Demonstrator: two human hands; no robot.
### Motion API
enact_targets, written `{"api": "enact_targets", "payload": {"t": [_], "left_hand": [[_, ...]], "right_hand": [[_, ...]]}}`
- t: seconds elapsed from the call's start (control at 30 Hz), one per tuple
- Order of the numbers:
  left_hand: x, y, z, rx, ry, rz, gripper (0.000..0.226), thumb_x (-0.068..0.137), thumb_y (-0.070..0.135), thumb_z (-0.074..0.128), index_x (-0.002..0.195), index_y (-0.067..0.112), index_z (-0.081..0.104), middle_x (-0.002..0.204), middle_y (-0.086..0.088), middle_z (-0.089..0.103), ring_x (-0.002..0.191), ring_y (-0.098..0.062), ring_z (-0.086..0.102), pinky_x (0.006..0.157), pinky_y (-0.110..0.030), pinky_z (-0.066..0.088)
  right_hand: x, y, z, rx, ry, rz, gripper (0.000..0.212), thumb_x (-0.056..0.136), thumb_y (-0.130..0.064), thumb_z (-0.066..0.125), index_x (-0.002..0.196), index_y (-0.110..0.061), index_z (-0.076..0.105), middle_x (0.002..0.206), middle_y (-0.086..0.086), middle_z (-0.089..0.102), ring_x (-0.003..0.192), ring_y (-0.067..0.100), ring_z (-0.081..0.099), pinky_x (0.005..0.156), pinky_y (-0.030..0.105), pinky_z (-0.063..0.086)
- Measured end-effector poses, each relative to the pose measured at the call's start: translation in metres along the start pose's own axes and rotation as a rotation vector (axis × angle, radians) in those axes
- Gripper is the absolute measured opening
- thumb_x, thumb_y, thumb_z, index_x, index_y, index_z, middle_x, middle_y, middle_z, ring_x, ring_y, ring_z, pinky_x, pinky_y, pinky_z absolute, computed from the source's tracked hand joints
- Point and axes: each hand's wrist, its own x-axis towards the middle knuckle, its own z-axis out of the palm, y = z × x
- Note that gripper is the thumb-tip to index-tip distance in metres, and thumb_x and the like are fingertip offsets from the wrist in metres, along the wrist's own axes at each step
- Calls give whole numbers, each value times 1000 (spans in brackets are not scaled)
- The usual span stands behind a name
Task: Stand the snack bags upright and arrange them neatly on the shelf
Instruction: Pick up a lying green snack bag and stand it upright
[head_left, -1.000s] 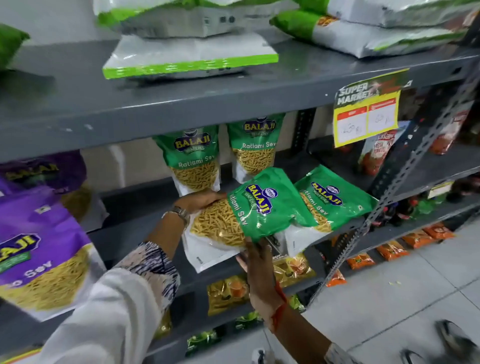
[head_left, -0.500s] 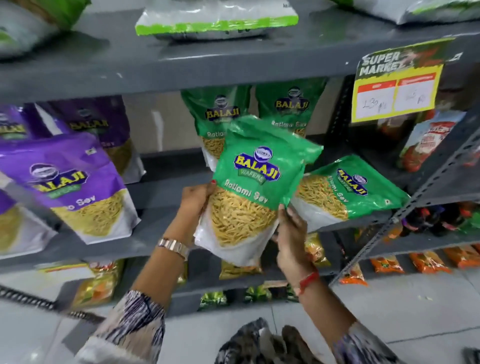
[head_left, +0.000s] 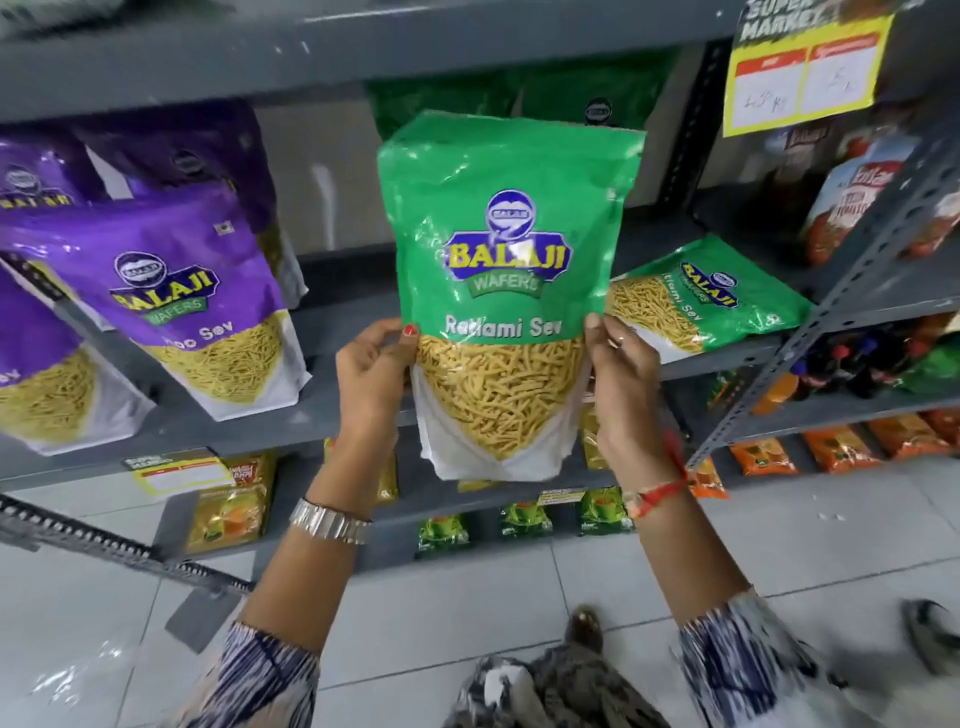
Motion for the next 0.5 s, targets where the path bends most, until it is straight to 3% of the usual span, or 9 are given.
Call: {"api": "enact_targets", "payload": {"t": [0.03,0.1,0.17,0.37,0.43,0.5], "left_hand": [[4,-4,-2,-10,9,-15,13,88,8,53,84,15,63,62,5,68,48,1,61,50,-15,51],[14,-10,-6,-52,23,-44,19,89,5,50,79,18,61,53,11,68,46,2,60,47,-14,50],[26,-17,-9,-83,41,-57,23,90,4,49,78,19,60,53,14,69,48,2,61,49,-14,52],[73,-28,-9,-72,67,-52,25,92,1,43,77,17,56,51,14,66,46,3,59,54,-17,55],[85,-35,-9,-79,78,-70,24,93,3,43,78,17,55,62,9,67,51,2,61,60,-20,57],[92,-42,-9,-74,87,-74,22,93,4,43,80,17,55,74,2,66,58,-2,63,67,-24,56]], "right_hand": [[3,2,5,-7,-34,-11,19,93,-16,52,88,-25,68,85,-14,74,89,1,66,85,20,53],[13,9,17,-21,-85,-27,18,94,-15,50,100,-10,66,98,0,70,99,14,63,94,32,50],[25,18,29,-35,-90,-31,24,95,-13,48,110,1,59,104,9,65,101,18,60,96,36,47],[69,33,58,-88,-195,-15,27,96,-13,45,118,-1,54,120,20,62,112,27,58,101,40,46],[80,39,63,-127,-245,-6,23,96,-14,44,112,-2,54,121,27,60,112,29,58,104,50,43],[89,44,68,-152,-256,34,32,97,-16,44,120,4,51,125,26,59,118,33,56,106,53,41]]}}
